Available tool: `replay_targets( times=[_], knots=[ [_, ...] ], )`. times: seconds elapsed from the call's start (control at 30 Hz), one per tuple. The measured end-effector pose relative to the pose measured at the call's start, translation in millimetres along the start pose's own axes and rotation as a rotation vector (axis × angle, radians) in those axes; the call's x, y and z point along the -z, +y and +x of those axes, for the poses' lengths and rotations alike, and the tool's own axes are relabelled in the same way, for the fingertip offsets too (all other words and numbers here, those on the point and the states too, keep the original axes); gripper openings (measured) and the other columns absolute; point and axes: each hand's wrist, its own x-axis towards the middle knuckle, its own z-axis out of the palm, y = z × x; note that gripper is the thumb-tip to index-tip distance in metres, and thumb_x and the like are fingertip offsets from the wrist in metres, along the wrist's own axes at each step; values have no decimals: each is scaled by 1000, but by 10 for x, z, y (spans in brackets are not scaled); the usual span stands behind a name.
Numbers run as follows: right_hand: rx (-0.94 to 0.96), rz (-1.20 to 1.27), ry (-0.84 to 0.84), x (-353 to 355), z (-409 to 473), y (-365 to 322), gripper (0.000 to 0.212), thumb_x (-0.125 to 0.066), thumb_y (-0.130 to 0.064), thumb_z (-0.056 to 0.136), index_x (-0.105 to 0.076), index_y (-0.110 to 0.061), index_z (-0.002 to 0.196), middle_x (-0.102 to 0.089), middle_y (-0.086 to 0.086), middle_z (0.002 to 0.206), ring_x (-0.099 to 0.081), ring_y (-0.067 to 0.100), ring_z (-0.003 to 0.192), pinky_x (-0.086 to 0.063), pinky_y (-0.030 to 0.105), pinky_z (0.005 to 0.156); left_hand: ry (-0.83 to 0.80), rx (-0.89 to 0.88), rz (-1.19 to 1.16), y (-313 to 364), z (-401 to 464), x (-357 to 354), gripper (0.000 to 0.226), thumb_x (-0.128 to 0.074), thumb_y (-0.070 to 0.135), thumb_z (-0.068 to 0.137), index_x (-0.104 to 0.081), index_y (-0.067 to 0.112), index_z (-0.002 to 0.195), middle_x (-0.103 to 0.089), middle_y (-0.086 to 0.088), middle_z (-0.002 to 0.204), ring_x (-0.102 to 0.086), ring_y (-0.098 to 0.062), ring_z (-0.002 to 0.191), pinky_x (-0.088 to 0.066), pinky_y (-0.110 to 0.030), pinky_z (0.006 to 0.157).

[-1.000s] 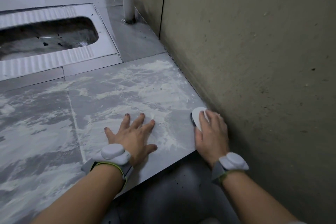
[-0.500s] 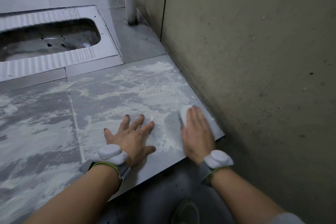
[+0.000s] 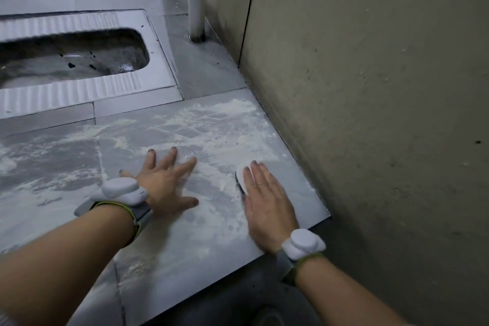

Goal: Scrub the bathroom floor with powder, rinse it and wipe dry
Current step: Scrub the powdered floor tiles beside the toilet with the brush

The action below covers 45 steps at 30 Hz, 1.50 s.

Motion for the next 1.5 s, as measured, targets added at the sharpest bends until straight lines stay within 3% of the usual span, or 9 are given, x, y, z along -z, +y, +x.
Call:
replay_targets(
  times=[0.07, 0.27, 0.47, 0.67, 0.9, 1.0, 1.1, 1.33, 1.5],
  knots=[
    [70, -47, -40, 21, -5, 277, 54, -34, -30, 99, -34, -7, 148, -31, 10, 155, -29, 24, 144, -6, 28, 118, -23, 7, 13, -10, 34, 6, 94, -55, 79, 69, 3, 61, 140, 13, 17, 158, 11, -28, 147, -20, -75, 101],
    [-297, 28, 35, -75, 419, 203, 60, -18, -33, 98, -30, -2, 148, -28, 16, 156, -25, 30, 145, -17, 37, 120, -18, 1, -3, -12, 83, -14, 97, -58, 78, 67, 1, 60, 141, 10, 16, 159, 11, -30, 146, -17, -77, 100],
    [180, -22, -29, 53, 241, 153, 54, -36, -32, 97, -39, -8, 146, -35, 8, 154, -31, 20, 143, -10, 27, 120, -37, -1, -2, -23, 88, -2, 97, -59, 76, 68, 2, 59, 142, 11, 15, 159, 13, -32, 146, -16, -79, 99],
    [-288, 65, 18, -82, 696, 133, 58, -14, -35, 102, -19, -6, 152, -15, 10, 161, -11, 24, 149, -6, 32, 121, -22, 0, 12, -22, 98, -14, 97, -59, 76, 68, 2, 60, 141, 10, 16, 159, 13, -30, 146, -16, -79, 99],
    [211, 83, -77, 84, 237, 179, 56, -32, -34, 100, -26, -15, 152, -18, -1, 159, -11, 10, 148, 7, 18, 118, -26, -22, -5, -38, 20, 21, 95, -55, 80, 66, 2, 61, 140, 10, 18, 159, 11, -29, 147, -16, -76, 102],
    [-102, 71, 0, -6, 374, 587, 60, -25, -33, 96, -37, -2, 146, -34, 14, 154, -31, 26, 143, -7, 25, 119, 35, -59, -18, -87, -24, 32, 80, -45, 77, 77, -1, 59, 142, 5, 19, 159, 7, -23, 148, -18, -68, 107],
    [-358, 90, 48, -92, 694, 259, 59, -17, -30, 98, -30, -1, 148, -29, 17, 156, -25, 29, 145, -15, 34, 120, 201, -59, -52, -191, 64, 100, 55, -31, 59, 94, -8, 54, 144, -5, 16, 160, 1, -17, 148, -17, -63, 110],
    [202, 38, -8, 0, 645, 126, 55, -31, -30, 97, -39, -4, 145, -34, 10, 154, -31, 21, 143, -6, 24, 120, 108, 23, -14, -413, 244, 63, 77, -42, 71, 81, 0, 55, 143, 7, 15, 160, 8, -23, 148, -13, -72, 105],
    [-310, 81, 85, -187, 1098, 231, 55, -28, -28, 99, -27, -3, 149, -26, 14, 158, -22, 26, 146, -14, 33, 121, 88, 24, 3, -418, 309, 97, 80, -49, 72, 78, -5, 56, 143, 4, 16, 160, 6, -24, 148, -16, -75, 102]
  ],
)
